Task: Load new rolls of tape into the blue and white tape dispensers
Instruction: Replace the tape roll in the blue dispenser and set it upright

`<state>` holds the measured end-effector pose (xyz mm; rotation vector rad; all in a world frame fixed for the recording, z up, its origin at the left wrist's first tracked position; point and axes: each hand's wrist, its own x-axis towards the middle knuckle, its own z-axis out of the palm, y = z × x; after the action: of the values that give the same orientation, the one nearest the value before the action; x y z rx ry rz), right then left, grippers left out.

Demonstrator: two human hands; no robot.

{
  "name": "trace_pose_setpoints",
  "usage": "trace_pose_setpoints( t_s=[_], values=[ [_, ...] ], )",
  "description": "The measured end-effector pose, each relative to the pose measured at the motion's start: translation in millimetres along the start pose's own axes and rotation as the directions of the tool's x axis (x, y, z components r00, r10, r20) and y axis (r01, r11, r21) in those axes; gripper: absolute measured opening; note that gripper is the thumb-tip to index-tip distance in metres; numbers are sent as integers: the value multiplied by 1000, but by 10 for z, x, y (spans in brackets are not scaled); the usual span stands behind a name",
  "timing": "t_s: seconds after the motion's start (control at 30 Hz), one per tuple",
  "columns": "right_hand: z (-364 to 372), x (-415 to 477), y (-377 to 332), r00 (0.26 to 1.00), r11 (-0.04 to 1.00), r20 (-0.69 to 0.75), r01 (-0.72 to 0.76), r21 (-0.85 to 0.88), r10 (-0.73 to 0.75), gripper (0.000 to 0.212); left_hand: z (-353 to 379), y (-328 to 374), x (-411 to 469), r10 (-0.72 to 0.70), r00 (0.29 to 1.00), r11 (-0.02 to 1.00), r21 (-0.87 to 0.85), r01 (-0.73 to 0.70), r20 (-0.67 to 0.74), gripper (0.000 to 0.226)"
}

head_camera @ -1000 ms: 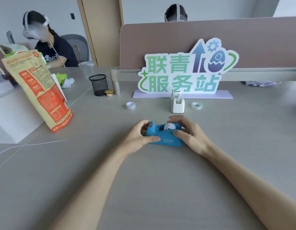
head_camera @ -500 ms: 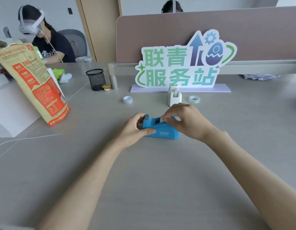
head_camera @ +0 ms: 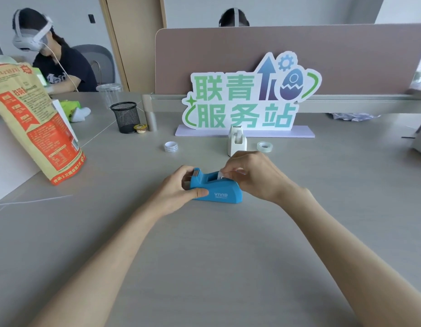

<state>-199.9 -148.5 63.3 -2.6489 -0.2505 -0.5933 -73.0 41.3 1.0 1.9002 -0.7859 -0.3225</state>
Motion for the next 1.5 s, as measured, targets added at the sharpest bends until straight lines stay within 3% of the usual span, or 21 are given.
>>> trace_pose_setpoints(
  t_s=[0.23,0.37,0.53,0.6,0.7,0.8,0.87,1.0,1.1,1.3,1.5],
  values=[
    [59,-90,47,986,990,-155,-38,138,60,23,52,11,-9,-4,999,1000,23,5,-45,48],
    [48,-135,-25,886,890,-333,-163,427,322,11,95,57,76,-2,996,1000,30,4,-86,46],
    [280,-300,29,844,708,-160,-310,634,512,9,160,78,287,-41,993,999,-22,39,-109,49],
    [374,-331,50,838,654,-84,-353,669,539,17,197,96,294,-46,991,999,5,47,-123,54],
    [459,-317,73,850,682,-45,-388,620,525,10,216,115,159,68,966,977,215,-14,-249,57],
    [457,-312,87,844,698,-39,-416,583,536,8,176,147,-22,261,870,948,283,-149,-418,22],
    [448,-317,82,836,702,-41,-431,566,547,9,164,214,-84,212,903,971,183,-152,-374,3],
    [453,-323,87,829,700,-43,-441,562,557,5,211,299,-152,132,974,989,94,-116,-182,15],
    [454,-327,97,826,712,-40,-459,531,562,6,249,272,-174,109,994,979,178,-102,-30,20],
    [436,-324,65,838,726,-48,-442,527,544,2,248,248,-133,133,985,968,228,-105,-110,24],
    [462,-338,3,885,853,-64,-423,306,461,13,238,213,-112,149,976,971,211,-114,-158,20]
  ],
)
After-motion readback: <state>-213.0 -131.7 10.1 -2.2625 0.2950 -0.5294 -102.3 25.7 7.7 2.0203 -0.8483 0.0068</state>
